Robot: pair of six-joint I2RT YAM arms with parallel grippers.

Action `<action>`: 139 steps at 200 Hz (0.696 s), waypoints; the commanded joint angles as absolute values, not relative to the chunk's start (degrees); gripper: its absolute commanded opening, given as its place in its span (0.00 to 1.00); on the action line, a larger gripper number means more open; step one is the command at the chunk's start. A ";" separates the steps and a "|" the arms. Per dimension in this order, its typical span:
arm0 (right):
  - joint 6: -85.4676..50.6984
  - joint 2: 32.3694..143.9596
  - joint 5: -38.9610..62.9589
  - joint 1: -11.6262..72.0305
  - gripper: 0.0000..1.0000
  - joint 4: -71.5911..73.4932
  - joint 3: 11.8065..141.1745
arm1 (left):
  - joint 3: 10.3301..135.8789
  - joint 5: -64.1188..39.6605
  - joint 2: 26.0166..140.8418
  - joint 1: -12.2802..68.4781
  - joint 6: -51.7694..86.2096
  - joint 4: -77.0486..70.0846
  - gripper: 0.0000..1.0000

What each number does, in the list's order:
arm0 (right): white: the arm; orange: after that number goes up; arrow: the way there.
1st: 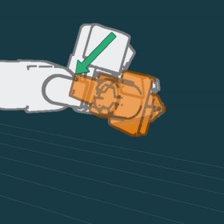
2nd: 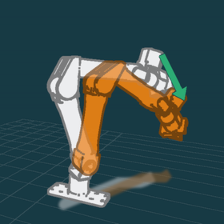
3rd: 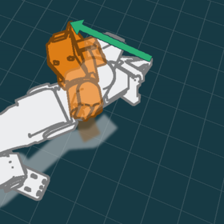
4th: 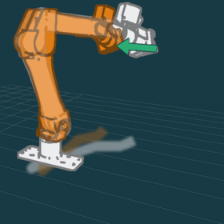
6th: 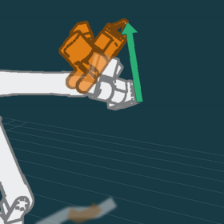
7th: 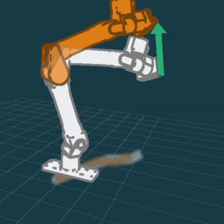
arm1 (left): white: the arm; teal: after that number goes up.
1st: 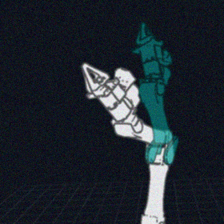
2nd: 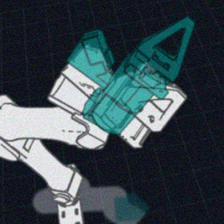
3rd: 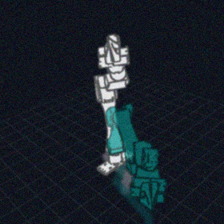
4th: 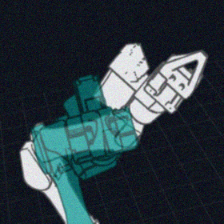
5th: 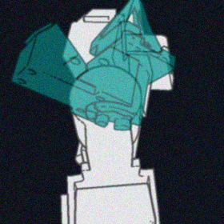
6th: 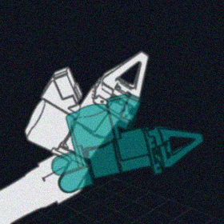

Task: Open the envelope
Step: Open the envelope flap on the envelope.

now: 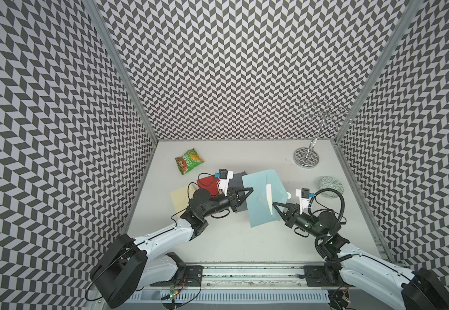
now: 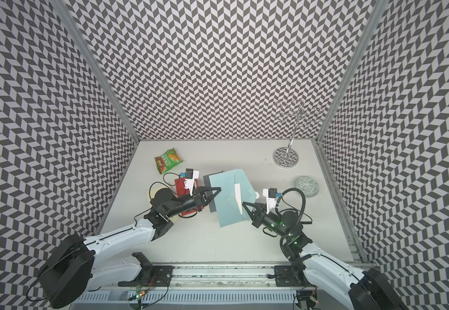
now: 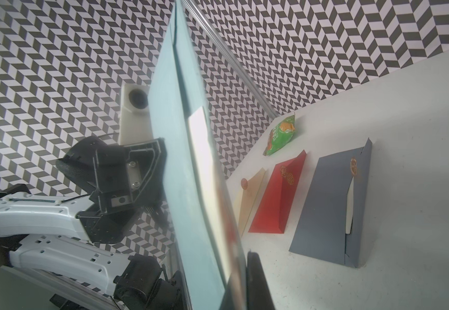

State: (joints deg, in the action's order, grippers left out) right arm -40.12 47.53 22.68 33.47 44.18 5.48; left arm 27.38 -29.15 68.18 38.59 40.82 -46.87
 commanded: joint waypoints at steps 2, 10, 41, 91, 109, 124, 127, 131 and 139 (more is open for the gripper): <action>-38.39 44.03 23.33 33.06 0.00 44.60 7.17 | 27.25 -27.22 67.94 38.60 39.95 -43.85 0.15; -37.26 43.39 22.67 33.01 0.00 42.72 7.59 | 27.74 -26.40 68.06 38.57 39.65 -42.49 0.18; -33.49 42.65 19.32 32.41 0.00 35.72 9.37 | 28.91 -24.79 68.60 38.22 38.80 -39.57 0.29; -31.90 43.02 5.58 29.19 0.00 21.05 12.17 | 27.58 -17.22 62.83 37.75 35.07 -32.10 0.38; -32.63 44.71 5.71 25.82 0.00 17.22 15.40 | 27.10 -13.08 58.81 37.36 33.03 -28.28 0.41; -33.18 47.13 5.99 23.36 0.00 14.09 16.96 | 26.78 -9.72 55.52 37.02 31.12 -25.22 0.42; -33.21 47.74 6.13 22.93 0.00 13.60 17.26 | 26.65 -8.69 54.98 36.96 30.85 -24.70 0.42; -33.22 48.50 6.29 22.43 0.00 13.01 17.53 | 26.55 -7.67 54.12 36.85 30.62 -23.89 0.43; -33.06 49.89 6.72 21.62 0.00 12.27 18.12 | 26.29 -5.68 52.76 36.59 30.42 -22.32 0.43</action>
State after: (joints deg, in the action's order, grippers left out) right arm -33.04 46.89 8.03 24.12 17.04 15.49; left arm 27.33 -13.61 56.64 37.36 33.98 -28.80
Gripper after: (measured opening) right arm 0.047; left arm 0.427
